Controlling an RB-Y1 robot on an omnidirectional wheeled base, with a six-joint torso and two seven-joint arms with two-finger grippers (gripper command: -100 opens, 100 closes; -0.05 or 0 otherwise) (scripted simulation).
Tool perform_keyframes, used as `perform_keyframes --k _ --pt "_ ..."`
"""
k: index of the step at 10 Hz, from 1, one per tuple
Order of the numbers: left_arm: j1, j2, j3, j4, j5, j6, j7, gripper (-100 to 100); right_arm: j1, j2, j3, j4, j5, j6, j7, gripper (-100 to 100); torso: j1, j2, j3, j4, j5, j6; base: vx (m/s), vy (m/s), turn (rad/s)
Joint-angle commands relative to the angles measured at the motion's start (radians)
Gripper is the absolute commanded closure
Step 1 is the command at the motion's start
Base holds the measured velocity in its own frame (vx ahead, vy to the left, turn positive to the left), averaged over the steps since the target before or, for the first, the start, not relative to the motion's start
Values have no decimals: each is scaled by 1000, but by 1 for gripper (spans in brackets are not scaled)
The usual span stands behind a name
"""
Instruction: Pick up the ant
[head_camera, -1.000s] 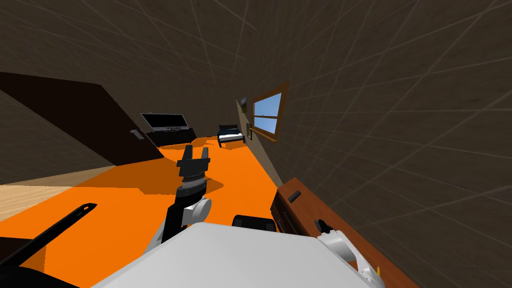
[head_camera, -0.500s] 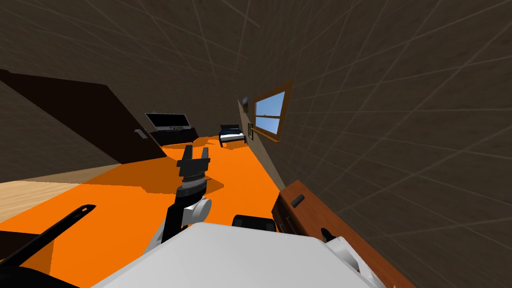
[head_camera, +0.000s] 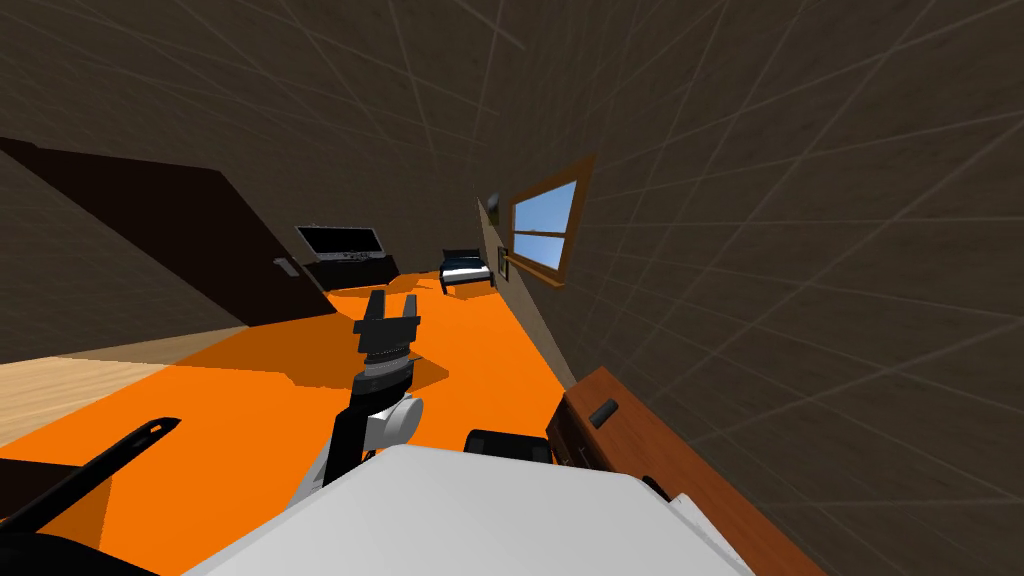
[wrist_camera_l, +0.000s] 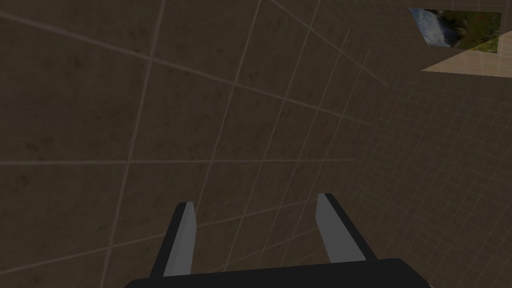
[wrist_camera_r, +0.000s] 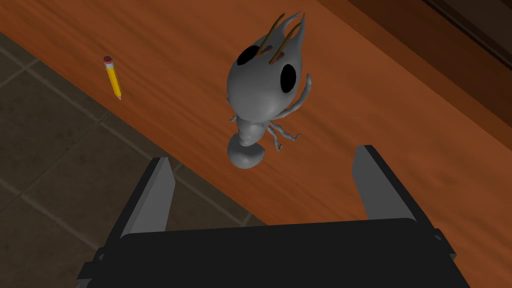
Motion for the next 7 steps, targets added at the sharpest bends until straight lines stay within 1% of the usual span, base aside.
perform_keyframes --k 1,2,3,4,7 --pt "0 0 0 0 0 0 0 0 -4 5 6 30 3 -10 -6 -100 0 0 0 0 0 0 28 1 -1" --pt "0 0 0 0 0 0 0 0 -1 3 4 17 1 -3 -2 -100 0 2 1 0 0 0 7 1 0" --pt "0 0 0 0 0 0 0 0 -2 4 5 20 1 -5 -3 0 -1 3 2 1 0 0 0 0 0" --pt "0 0 0 0 0 0 0 0 -31 19 8 42 10 11 -13 -100 -1 4 2 1 0 0 -41 -26 49" --pt "0 0 0 0 0 0 0 0 -119 65 18 109 35 56 -41 -100 -7 12 7 3 -2 0 -124 -94 88"
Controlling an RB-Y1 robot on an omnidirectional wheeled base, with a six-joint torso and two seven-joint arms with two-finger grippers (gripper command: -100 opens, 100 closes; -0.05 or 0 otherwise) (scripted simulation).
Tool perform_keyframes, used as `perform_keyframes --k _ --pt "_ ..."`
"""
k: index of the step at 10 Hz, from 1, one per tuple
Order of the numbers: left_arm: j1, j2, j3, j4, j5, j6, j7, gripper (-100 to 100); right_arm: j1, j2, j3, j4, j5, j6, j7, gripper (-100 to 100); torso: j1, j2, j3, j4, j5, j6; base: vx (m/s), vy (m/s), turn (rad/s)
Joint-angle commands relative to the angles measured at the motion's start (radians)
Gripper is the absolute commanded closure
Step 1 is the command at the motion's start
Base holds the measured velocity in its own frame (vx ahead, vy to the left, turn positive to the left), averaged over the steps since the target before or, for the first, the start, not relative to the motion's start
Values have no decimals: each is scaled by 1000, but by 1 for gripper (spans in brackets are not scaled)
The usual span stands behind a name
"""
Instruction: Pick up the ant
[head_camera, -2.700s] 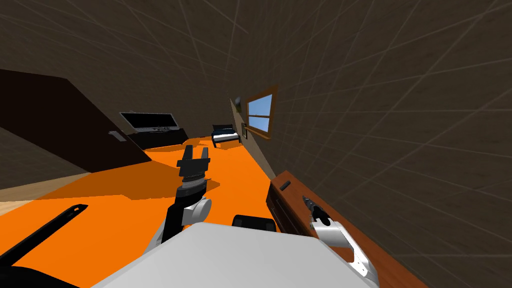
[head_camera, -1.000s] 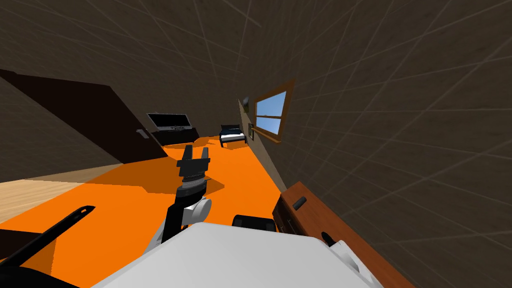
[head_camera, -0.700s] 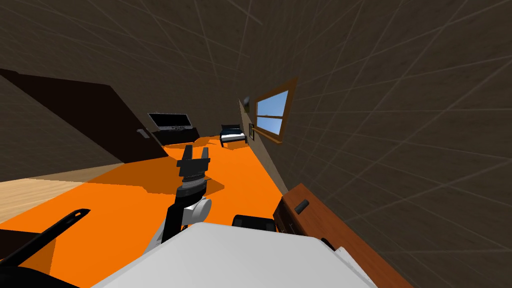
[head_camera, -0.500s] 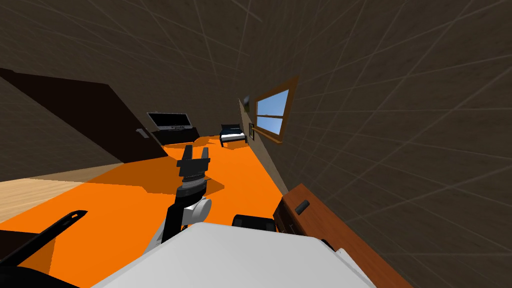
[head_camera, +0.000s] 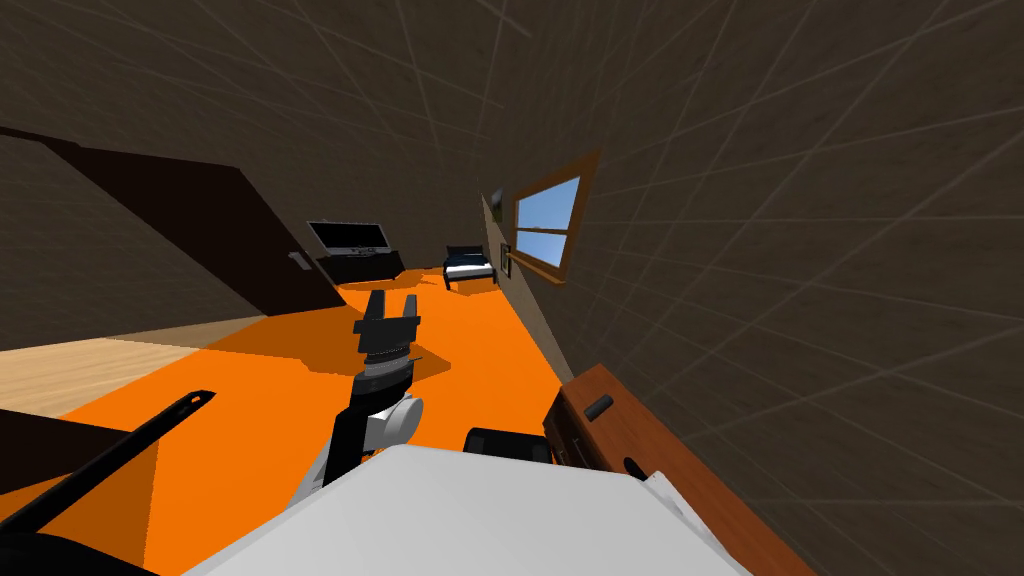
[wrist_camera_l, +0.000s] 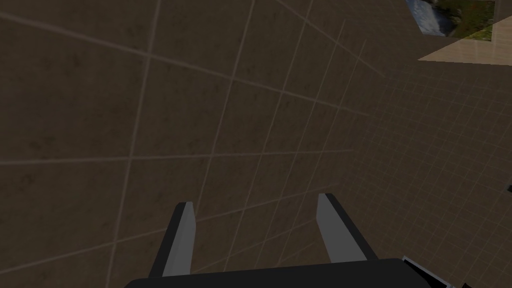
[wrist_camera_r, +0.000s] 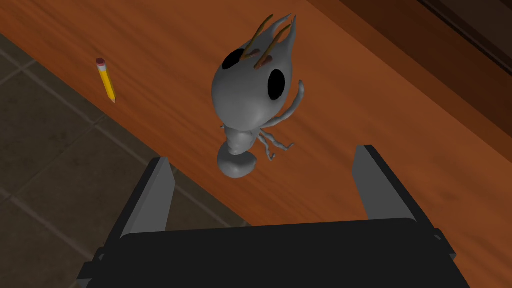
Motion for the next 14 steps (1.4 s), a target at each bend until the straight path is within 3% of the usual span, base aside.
perform_keyframes --k 1,6,7,8,12,13,14 --pt "0 0 0 0 0 0 0 0 -46 26 6 34 15 29 -17 -100 0 0 0 0 0 0 -125 -108 67" --pt "0 0 0 0 0 0 0 0 -192 103 23 146 58 105 -64 -100 -8 -3 -2 -1 -4 -1 -123 -94 84" --pt "0 0 0 0 0 0 0 0 -174 92 20 131 50 92 -56 -100 -11 -3 -2 -1 -4 0 -61 -45 20" --pt "0 0 0 0 0 0 0 0 -177 93 20 133 51 96 -57 100 -9 -7 -4 -2 -4 0 -11 -8 -2" --pt "0 0 0 0 0 0 0 0 -177 92 19 133 51 96 -57 100 -6 -12 -7 -3 -4 0 0 0 0" --pt "0 0 0 0 0 0 0 0 -177 92 19 133 51 96 -57 0 -6 -12 -7 -3 -4 0 0 0 0" --pt "0 0 0 0 0 0 0 0 -134 73 16 101 41 75 -45 100 -6 -12 -8 -3 -4 0 96 60 -93"
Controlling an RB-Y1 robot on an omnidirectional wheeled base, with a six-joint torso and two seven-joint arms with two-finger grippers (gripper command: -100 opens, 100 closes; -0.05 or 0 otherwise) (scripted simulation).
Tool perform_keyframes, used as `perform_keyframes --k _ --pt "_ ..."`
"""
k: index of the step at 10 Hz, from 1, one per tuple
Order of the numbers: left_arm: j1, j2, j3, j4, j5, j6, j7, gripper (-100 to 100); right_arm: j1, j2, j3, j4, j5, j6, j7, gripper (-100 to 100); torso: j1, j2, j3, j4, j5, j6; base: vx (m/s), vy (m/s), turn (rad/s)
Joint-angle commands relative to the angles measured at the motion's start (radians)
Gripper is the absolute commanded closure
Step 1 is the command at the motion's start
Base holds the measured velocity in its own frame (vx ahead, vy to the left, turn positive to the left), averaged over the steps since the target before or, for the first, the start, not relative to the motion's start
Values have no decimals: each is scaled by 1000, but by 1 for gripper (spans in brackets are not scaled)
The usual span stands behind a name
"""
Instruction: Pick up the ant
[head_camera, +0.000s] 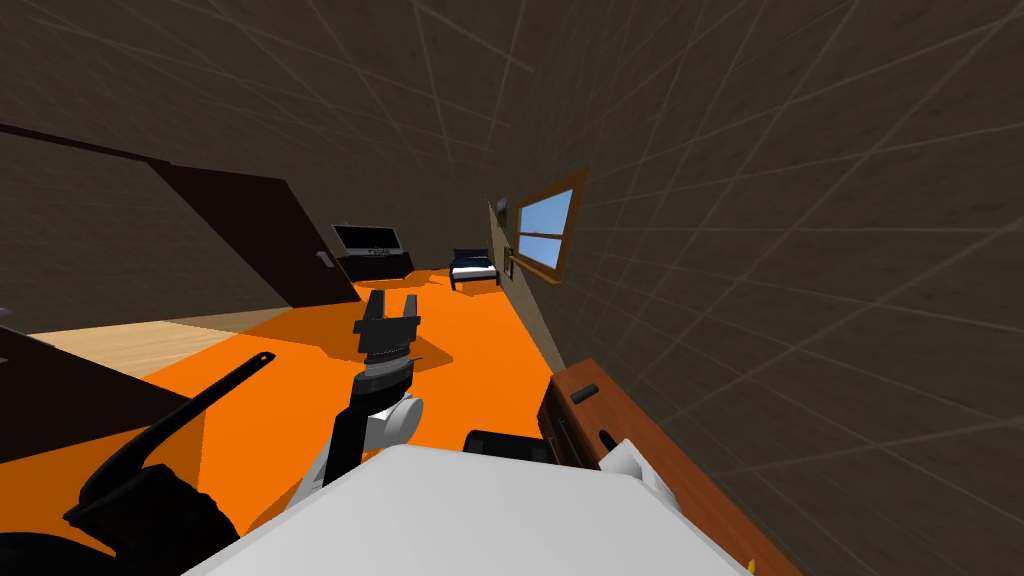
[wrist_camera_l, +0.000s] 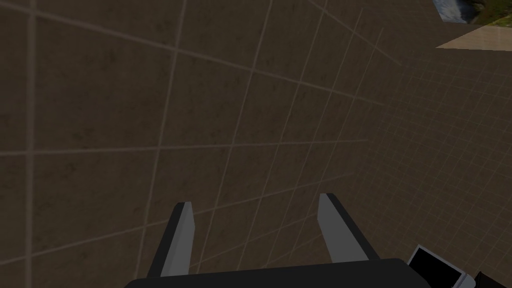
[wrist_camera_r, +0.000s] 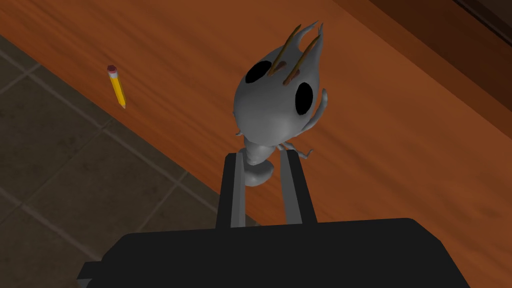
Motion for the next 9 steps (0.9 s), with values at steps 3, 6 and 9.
perform_keyframes --k 3,6,9 --pt "0 0 0 0 0 0 0 0 113 -55 -11 -91 -30 -51 37 100 4 -4 -3 -1 0 0 149 107 -110" --pt "0 0 0 0 0 0 0 0 199 -101 -21 -158 -55 -96 65 100 2 -4 -3 -1 1 -1 131 99 -78" --pt "0 0 0 0 0 0 0 0 237 -122 -26 -187 -67 -115 78 100 3 -3 -2 -1 1 -1 94 94 -57"
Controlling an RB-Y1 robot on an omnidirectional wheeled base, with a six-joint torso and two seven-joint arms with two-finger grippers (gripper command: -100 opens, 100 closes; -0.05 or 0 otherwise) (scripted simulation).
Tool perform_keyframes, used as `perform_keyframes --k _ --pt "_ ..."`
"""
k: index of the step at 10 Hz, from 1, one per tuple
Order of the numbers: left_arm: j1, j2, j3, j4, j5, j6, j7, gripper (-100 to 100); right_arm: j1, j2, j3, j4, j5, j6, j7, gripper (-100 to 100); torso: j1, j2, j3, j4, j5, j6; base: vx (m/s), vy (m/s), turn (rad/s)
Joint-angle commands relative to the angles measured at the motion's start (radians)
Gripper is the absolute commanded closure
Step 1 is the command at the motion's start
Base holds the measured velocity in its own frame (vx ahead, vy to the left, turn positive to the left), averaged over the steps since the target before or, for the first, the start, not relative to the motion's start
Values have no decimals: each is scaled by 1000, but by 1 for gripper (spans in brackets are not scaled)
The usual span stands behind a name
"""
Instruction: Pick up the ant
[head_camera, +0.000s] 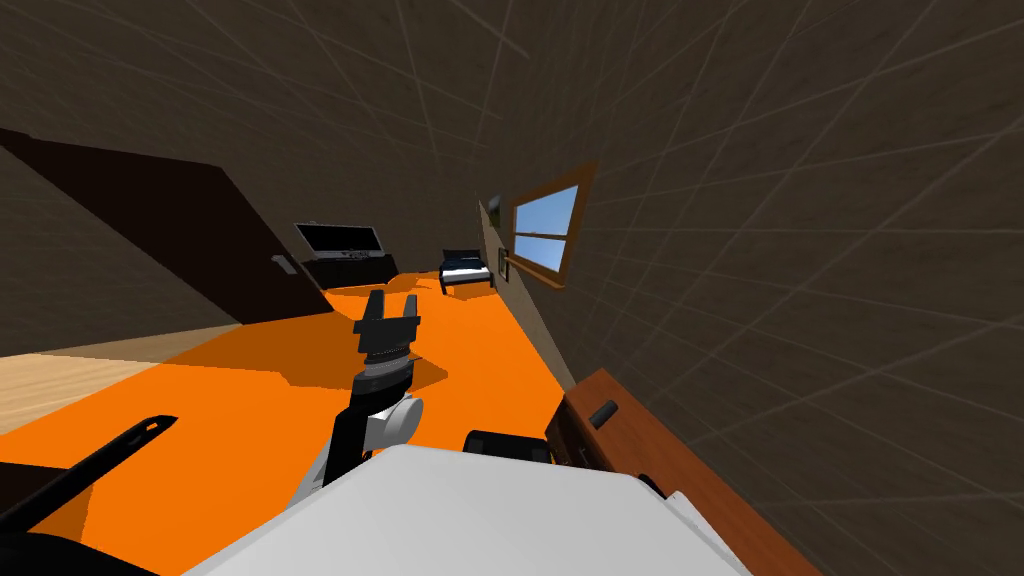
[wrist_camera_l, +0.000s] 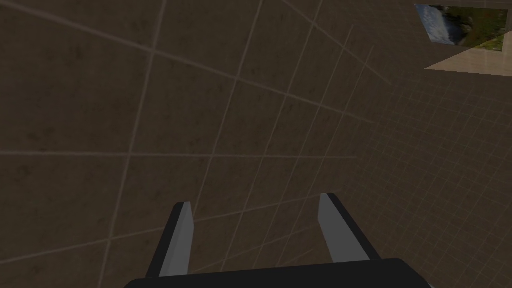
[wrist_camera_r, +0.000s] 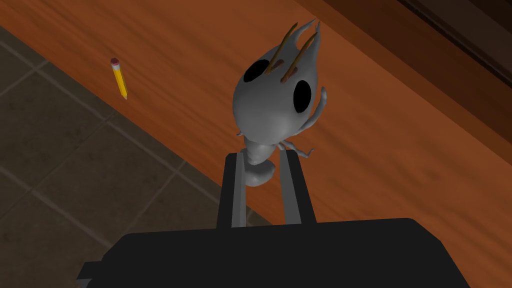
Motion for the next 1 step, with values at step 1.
perform_keyframes --k 1 --pt "0 0 0 0 0 0 0 0 0 0 0 0 0 0 0 0 0 0 0 0 0 0 9 11 3"
